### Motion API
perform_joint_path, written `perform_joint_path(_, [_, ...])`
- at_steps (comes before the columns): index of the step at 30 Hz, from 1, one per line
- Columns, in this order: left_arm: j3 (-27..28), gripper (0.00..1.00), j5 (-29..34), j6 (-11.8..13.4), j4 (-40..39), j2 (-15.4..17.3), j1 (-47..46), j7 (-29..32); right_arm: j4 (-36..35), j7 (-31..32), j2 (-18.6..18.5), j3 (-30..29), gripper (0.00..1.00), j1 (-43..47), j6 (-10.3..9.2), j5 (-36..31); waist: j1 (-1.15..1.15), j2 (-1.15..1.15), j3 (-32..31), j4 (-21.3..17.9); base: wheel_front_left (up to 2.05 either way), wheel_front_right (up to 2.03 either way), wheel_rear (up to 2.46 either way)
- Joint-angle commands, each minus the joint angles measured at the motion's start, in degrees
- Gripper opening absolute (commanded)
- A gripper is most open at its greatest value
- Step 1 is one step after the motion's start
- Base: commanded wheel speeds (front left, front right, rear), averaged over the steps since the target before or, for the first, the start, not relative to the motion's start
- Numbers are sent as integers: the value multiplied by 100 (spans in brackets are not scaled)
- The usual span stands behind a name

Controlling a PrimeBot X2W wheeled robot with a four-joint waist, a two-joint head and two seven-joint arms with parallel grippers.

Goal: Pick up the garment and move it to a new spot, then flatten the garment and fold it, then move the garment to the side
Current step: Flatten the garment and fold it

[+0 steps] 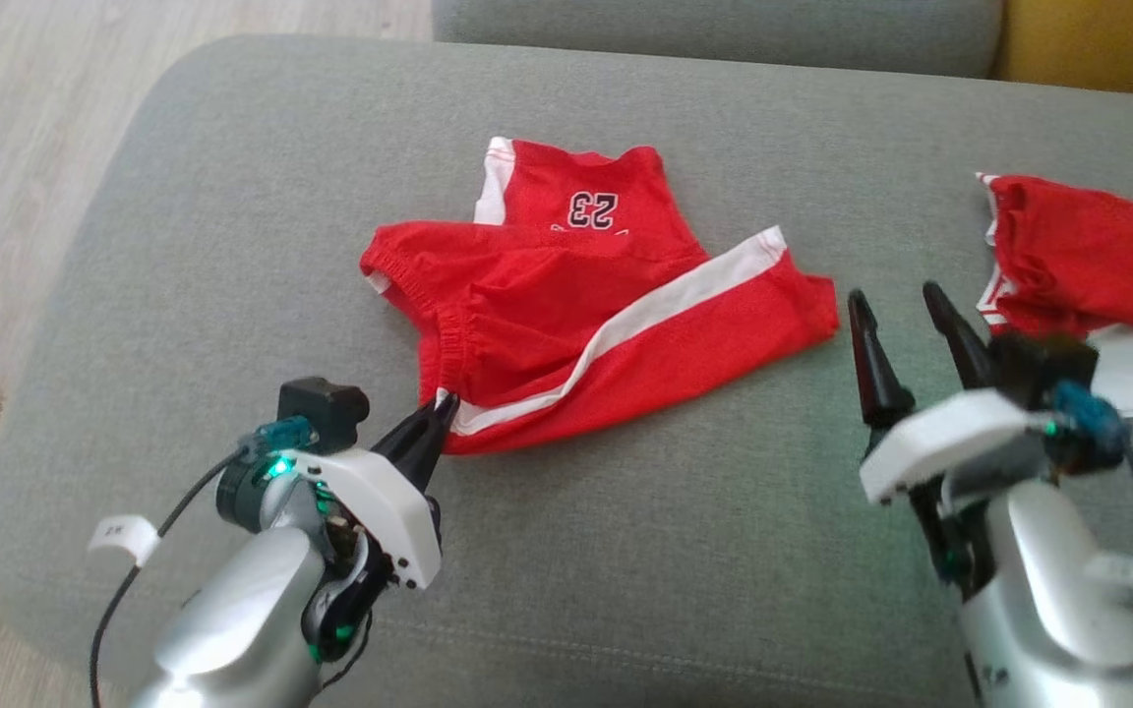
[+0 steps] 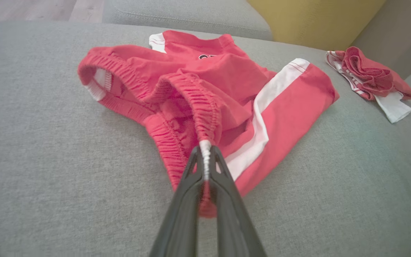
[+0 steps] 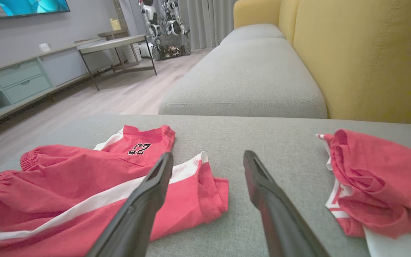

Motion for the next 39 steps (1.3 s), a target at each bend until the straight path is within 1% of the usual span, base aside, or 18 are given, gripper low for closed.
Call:
perform_joint_path(1, [255, 0, -21, 59, -69, 47, -170, -123, -237, 276, 26, 104, 100, -458, 37, -46, 0, 0, 26, 70, 0, 0, 0])
perform_joint_path(5, [246, 0, -8, 65, 91, -60, -245, -272, -112, 883, -78, 142, 100, -841, 37, -19, 0, 0, 108, 177, 0, 0, 0])
perform_joint_path(11, [188, 0, -24, -18, 234, -256, -441, -417, 571, 1836, -289, 367, 100, -1574, 37, 550, 0, 0, 321, 341, 0, 0, 0])
perform_joint_path(12, [188, 0, -24, -18, 234, -256, -441, -417, 571, 1836, -289, 367, 100, -1574, 37, 550, 0, 0, 321, 341, 0, 0, 0])
perform_joint_path(14, [161, 0, -28, -48, 277, -324, -516, -455, 842, 2086, -385, 439, 100, -1814, 37, 762, 0, 0, 396, 401, 0, 0, 0])
perform_joint_path(18, [94, 0, -30, -107, 357, -447, -658, -515, 1322, 2385, -604, 654, 100, -2219, 37, 1031, 0, 0, 526, 523, 0, 0, 0])
perform_joint_path(22, [48, 0, -43, -154, 434, -522, -781, -574, 1738, 2544, -783, 888, 100, -2550, 37, 1189, 0, 0, 637, 602, 0, 0, 0])
perform_joint_path(26, [10, 0, -62, -194, 497, -573, -884, -635, 2084, 2558, -912, 1108, 100, -2822, 37, 1267, 0, 0, 755, 661, 0, 0, 0])
perform_joint_path(39, [-99, 0, -161, -267, 673, -645, -1152, -753, 2887, 2368, -944, 1658, 100, -3411, 37, 1502, 0, 0, 972, 740, 0, 0, 0])
